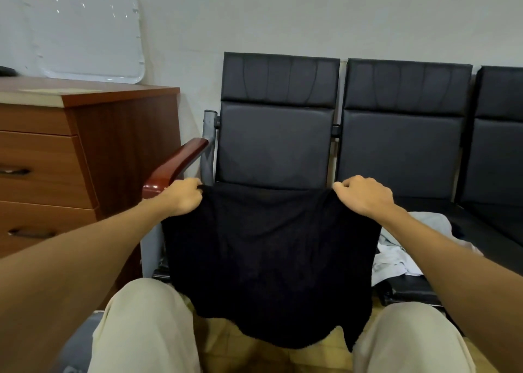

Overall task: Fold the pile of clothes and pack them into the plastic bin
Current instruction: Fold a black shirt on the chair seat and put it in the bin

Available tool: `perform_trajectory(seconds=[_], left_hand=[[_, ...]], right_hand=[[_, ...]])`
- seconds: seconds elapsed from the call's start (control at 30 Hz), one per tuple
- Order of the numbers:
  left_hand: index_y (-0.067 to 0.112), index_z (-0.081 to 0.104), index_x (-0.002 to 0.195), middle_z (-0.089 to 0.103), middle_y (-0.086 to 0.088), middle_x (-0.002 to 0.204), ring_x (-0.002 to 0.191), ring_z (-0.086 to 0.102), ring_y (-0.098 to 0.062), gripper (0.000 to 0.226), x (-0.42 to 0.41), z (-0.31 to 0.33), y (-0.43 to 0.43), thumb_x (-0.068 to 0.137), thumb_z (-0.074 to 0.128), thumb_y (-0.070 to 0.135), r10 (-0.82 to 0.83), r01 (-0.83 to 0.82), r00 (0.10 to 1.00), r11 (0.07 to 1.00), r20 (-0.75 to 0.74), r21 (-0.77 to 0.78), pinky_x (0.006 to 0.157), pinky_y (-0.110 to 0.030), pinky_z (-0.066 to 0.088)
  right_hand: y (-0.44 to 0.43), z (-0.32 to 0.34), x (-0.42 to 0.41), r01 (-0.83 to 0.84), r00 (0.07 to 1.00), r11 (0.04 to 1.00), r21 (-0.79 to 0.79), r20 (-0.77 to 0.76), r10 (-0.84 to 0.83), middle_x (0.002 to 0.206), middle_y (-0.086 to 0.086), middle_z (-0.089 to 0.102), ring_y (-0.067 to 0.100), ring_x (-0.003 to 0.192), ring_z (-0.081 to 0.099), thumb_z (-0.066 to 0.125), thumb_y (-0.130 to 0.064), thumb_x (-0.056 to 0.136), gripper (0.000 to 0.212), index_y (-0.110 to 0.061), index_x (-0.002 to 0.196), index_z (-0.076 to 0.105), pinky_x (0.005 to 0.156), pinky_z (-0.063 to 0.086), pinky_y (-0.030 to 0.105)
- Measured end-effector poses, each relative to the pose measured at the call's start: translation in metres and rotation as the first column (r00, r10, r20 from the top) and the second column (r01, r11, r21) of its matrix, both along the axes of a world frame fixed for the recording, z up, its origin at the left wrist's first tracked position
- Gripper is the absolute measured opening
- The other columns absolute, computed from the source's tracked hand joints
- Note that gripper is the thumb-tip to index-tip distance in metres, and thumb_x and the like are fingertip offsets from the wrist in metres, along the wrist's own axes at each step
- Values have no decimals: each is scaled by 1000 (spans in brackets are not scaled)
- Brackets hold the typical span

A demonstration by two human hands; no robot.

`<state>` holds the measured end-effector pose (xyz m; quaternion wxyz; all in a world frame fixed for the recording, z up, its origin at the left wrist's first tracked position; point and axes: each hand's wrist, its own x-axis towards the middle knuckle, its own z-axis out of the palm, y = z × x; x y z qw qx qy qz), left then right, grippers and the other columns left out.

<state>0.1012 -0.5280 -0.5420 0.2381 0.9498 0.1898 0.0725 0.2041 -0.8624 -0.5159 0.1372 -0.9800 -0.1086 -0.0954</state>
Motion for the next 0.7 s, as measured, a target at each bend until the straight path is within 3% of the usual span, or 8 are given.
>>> perform_trajectory(seconds=[0.1,0.17,0.23,0.3,0.4,0.47,0.57,0.7], left_hand=[[15,52,119,56,-2,118,109,53,-20,33,-3,-8,2,97,50,39,-149,137,964,988,-219,-71,94,-34,41],[16,50,111,55,1,109,104,54,-19,38,0,-14,5,94,49,51,-170,153,968,983,-187,-101,90,-35,41],[15,51,107,59,-3,99,91,58,-21,36,6,-20,10,98,44,48,-129,132,990,991,-61,36,79,-34,44],[16,50,105,62,-9,94,83,61,-26,30,11,-23,18,101,38,43,-62,59,998,989,16,133,74,-37,48],[20,49,107,62,-9,93,84,62,-30,24,16,-27,25,102,34,38,7,3,999,952,-31,305,79,-45,52],[19,45,102,61,-9,91,82,61,-30,18,22,-32,25,103,34,33,9,5,1000,892,-28,452,72,-43,50],[16,38,96,61,-13,101,88,60,-34,8,39,-42,26,102,39,21,-29,45,999,863,-40,504,69,-43,48],[12,41,106,60,-14,111,96,61,-37,9,69,-49,33,102,38,21,-28,58,998,835,-63,547,68,-41,44]], right_hand=[[0,-7,4,-5,998,1000,25,-68,7,71,0,56,21,66,54,33,-47,93,44,-18,62,46,63,38,31],[-1,-11,7,-46,993,999,13,-112,48,76,-2,59,23,80,60,36,-62,92,51,-23,66,54,73,44,34],[-2,-14,11,-67,991,998,18,-111,69,101,-1,66,26,103,61,49,-69,86,48,-26,98,68,84,45,37],[-3,-20,16,-77,994,994,-74,-80,71,120,2,64,26,112,58,61,-59,85,51,-24,122,63,83,45,36],[0,-35,25,-50,999,996,-74,9,51,117,7,64,29,108,59,63,-46,89,40,-24,122,63,76,42,34],[4,-44,33,-28,996,999,-16,83,29,114,11,65,32,106,60,61,-43,92,37,-22,122,63,75,42,35],[11,-53,50,-23,991,1000,-2,135,23,106,12,66,35,98,62,58,-43,93,33,-21,117,65,70,41,34],[20,-63,81,-36,990,999,5,139,35,98,10,67,34,92,63,58,-44,93,31,-19,109,67,69,43,35]])
